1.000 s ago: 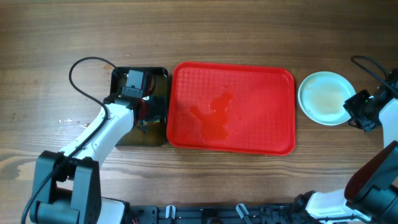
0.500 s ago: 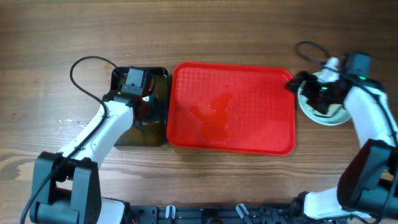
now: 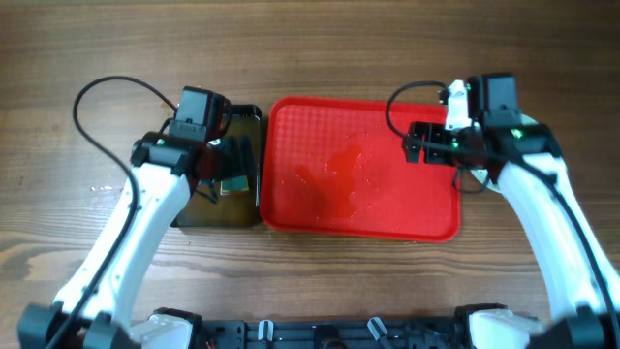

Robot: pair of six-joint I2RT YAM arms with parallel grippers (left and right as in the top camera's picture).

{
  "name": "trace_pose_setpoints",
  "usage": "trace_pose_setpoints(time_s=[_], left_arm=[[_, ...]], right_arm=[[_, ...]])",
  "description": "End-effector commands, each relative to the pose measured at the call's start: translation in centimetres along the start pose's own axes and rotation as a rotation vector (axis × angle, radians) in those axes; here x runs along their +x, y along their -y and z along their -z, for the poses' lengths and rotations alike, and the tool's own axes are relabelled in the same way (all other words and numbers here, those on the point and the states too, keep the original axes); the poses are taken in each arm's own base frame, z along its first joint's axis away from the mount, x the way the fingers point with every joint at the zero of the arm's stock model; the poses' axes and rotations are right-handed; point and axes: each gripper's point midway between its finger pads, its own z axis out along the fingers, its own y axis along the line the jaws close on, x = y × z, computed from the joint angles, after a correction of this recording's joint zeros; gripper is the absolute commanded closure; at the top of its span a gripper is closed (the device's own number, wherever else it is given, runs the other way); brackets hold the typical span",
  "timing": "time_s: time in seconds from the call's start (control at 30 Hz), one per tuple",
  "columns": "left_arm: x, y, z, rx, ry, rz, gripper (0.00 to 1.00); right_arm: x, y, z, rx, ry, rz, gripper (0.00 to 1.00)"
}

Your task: Clean dirty plates on tray and stack at the side

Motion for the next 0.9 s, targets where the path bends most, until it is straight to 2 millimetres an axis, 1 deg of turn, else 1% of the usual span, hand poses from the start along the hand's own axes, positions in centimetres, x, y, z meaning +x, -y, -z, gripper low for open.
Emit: trace_pose_setpoints(time_s=[0.0,0.03,0.1,0.13,0.23,0.33,0.43,0.63,0.73,0.87], left_arm=[[1.6,0.6,2.3,0.059,0.078,-0.050,0.00],[2.3,0.8,3.1,0.086,0.114,-0.067,0.00],[3.5,0.9,5.0,0.127,0.185,-0.091,0.00],[4.0,0.7,6.3,0.149,0.241,-0.101,0.00],[4.7,0.2,9.5,0.220,0.366,-0.098,0.00],[4.9,-0.4,11.3,0.246,0.442,-0.089,0.00],[5.1,-0.5,11.5,0.249,0.446,-0.089,0.00],[5.1,-0.5,11.5,0.248,0.446,-0.089,0.00],[5.1,-0.5,11.5,0.248,0.446,-0.089,0.00],[5.1,-0.5,11.5,0.249,0.446,-0.089,0.00]], right_arm=[[2.0,0.5,2.5,0.022,0.097,-0.020,0.01],[2.5,0.9,3.6,0.044,0.149,-0.015,0.00],[3.2,1.1,6.1,0.058,0.254,0.003,0.01],[3.3,0.9,7.9,0.052,0.318,0.032,0.01],[3.2,0.1,11.9,0.024,0.474,0.050,0.01],[3.3,-0.1,13.3,0.020,0.531,0.057,0.01],[3.4,0.0,13.1,0.022,0.518,0.055,0.00],[3.4,0.2,11.9,0.031,0.470,0.048,0.00],[3.3,0.4,10.8,0.038,0.430,0.043,0.00],[3.3,0.8,8.8,0.053,0.353,0.032,0.00]])
